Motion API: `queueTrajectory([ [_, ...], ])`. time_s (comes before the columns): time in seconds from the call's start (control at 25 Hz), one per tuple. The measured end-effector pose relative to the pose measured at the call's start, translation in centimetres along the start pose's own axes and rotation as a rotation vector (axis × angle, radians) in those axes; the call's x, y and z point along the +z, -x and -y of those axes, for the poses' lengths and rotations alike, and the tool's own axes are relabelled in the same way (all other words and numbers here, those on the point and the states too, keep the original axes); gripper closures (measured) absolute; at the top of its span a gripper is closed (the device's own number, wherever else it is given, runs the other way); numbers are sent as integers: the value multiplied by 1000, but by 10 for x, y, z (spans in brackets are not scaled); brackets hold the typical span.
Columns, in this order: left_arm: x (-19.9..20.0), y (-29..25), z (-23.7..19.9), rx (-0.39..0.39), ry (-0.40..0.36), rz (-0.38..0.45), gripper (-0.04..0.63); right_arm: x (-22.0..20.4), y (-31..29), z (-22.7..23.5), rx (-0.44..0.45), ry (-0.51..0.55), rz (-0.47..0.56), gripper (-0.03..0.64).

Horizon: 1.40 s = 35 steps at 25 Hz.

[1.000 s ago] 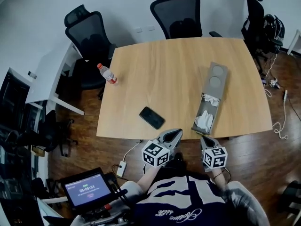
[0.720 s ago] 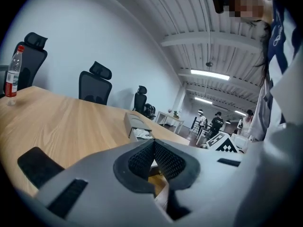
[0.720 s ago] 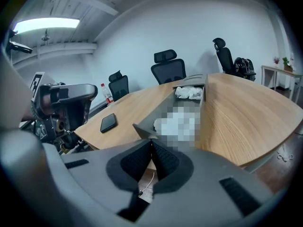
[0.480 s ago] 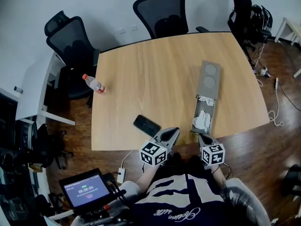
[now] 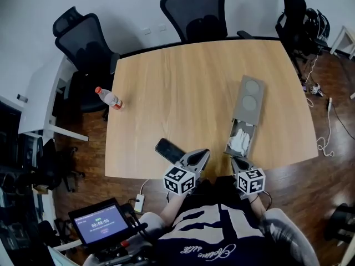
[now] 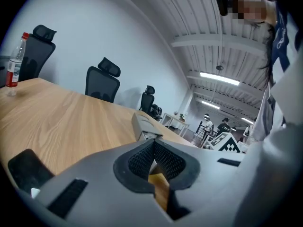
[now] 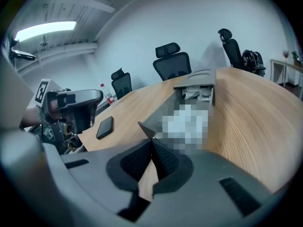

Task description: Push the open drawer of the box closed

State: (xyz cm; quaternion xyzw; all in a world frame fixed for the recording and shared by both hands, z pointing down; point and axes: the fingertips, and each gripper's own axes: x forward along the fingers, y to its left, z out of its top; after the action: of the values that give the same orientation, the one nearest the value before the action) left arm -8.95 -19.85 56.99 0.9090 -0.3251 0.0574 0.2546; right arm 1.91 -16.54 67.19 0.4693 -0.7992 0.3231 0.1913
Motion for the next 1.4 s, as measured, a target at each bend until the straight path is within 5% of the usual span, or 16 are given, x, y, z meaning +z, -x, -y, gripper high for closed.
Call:
queueTrajectory([
  [0.24,24,-18,-26,86,34,55,594,23,-19,16,45,52,-30,618],
  [0.76,41,-75,-39,134,67,49,594,81,-49,67,96,98,-16,618],
  [1.4,46,-81,-46,164,76,53,594,104,-64,86,50,96,11,618],
])
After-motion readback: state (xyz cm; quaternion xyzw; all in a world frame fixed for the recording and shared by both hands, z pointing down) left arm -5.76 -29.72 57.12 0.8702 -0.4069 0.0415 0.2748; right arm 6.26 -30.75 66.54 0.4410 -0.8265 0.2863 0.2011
